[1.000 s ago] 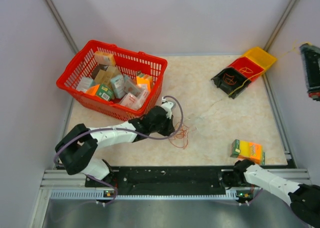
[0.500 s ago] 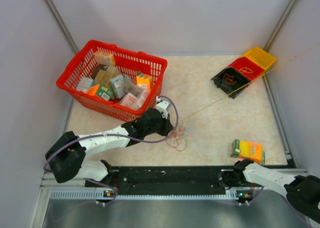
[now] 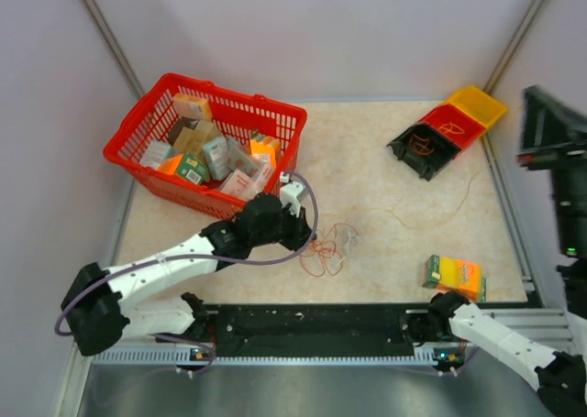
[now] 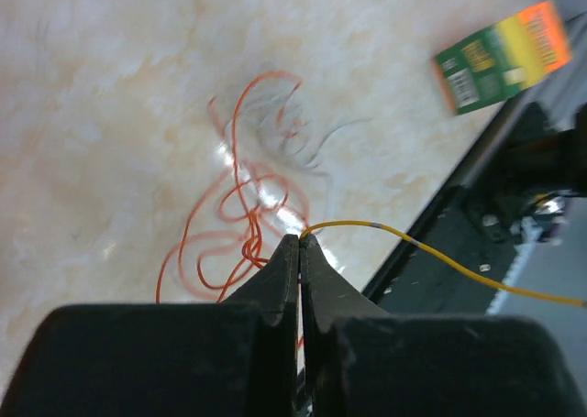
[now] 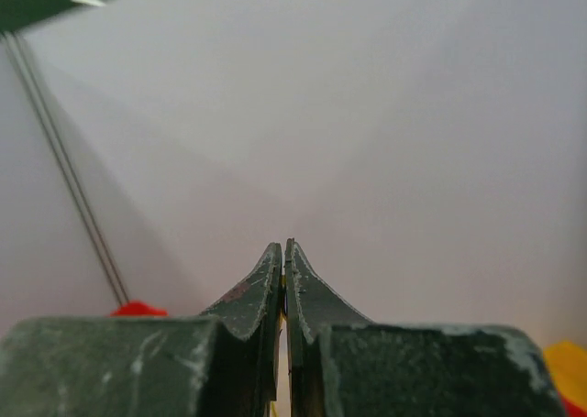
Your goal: Untangle the cables
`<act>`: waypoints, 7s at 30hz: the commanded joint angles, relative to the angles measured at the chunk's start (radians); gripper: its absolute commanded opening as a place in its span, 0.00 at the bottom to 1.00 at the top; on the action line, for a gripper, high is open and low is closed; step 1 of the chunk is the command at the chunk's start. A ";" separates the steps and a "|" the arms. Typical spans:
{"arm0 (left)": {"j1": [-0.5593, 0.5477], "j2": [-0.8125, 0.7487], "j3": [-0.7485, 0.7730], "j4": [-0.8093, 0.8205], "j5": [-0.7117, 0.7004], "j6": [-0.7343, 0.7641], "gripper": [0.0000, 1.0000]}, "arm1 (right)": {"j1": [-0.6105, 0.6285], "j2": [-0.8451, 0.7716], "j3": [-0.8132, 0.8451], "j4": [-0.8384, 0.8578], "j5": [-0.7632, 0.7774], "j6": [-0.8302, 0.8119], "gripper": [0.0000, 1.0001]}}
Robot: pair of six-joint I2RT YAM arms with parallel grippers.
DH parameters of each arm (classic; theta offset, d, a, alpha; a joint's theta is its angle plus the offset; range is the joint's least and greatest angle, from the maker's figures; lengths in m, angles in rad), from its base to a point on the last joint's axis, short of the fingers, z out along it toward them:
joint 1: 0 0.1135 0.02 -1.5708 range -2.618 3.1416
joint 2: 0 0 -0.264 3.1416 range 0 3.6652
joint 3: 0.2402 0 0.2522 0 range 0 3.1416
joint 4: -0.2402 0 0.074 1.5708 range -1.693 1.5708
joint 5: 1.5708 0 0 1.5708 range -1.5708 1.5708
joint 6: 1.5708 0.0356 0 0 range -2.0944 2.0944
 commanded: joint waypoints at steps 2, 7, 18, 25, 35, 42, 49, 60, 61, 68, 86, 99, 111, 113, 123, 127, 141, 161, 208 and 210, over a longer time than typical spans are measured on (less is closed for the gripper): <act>-0.005 -0.148 0.158 0.029 0.148 0.021 0.00 | 0.004 -0.142 -0.454 -0.036 0.045 0.233 0.00; -0.005 -0.196 0.207 0.069 0.139 0.003 0.00 | 0.004 -0.219 -0.786 -0.066 -0.171 0.380 0.00; -0.005 -0.220 0.167 0.201 0.081 -0.071 0.00 | 0.004 -0.268 -1.007 0.152 -0.653 0.608 0.00; -0.005 -0.153 0.189 0.150 0.115 -0.117 0.00 | 0.006 -0.141 -1.061 0.522 -0.825 0.802 0.01; -0.005 -0.052 0.242 0.104 0.202 -0.136 0.00 | 0.006 -0.081 -1.049 0.501 -0.856 0.707 0.10; -0.005 -0.021 0.259 0.089 0.190 -0.131 0.00 | 0.006 -0.067 -0.964 0.109 -0.513 0.606 0.00; -0.006 -0.019 0.230 0.003 0.116 -0.034 0.78 | 0.006 -0.136 -0.770 -0.129 -0.388 0.512 0.00; -0.086 -0.032 0.092 0.004 0.023 0.081 0.80 | 0.006 -0.160 -0.527 -0.275 -0.198 0.465 0.00; -0.086 -0.003 0.092 0.000 -0.003 0.078 0.91 | 0.006 -0.156 -0.510 -0.275 -0.195 0.465 0.00; -0.088 0.260 0.181 -0.025 -0.002 0.081 0.95 | 0.006 -0.117 -0.339 -0.274 -0.173 0.461 0.00; -0.089 0.341 0.006 -0.026 -0.332 0.012 0.07 | 0.006 0.035 0.384 -0.153 0.175 -0.058 0.00; -0.089 0.304 -0.031 -0.034 -0.361 0.015 0.00 | 0.006 0.090 0.442 -0.050 0.262 -0.226 0.00; -0.089 0.341 -0.081 0.018 -0.353 0.004 0.00 | 0.006 0.209 0.714 0.004 0.022 -0.149 0.00; -0.089 0.335 -0.083 0.020 -0.358 0.007 0.00 | 0.006 0.209 0.699 0.021 -0.011 -0.123 0.00; -0.089 0.274 -0.070 0.009 -0.309 0.027 0.00 | 0.006 0.193 0.458 0.068 -0.005 -0.086 0.00; -0.091 0.177 -0.031 -0.025 -0.255 0.053 0.05 | 0.006 0.198 0.346 0.075 0.004 -0.068 0.00; -0.091 -0.090 0.042 -0.083 -0.088 0.091 0.62 | 0.006 0.204 0.070 0.105 0.092 -0.109 0.00; -0.091 -0.220 0.042 -0.085 -0.028 0.070 0.70 | -0.077 0.270 -0.501 0.170 0.150 0.056 0.00; -0.091 -0.234 0.008 -0.020 0.064 0.033 0.70 | -0.180 0.385 -0.894 -0.120 -0.107 0.520 0.49; -0.091 -0.229 0.012 -0.025 0.070 0.033 0.70 | -0.186 0.442 -0.842 -0.203 -0.088 0.523 0.68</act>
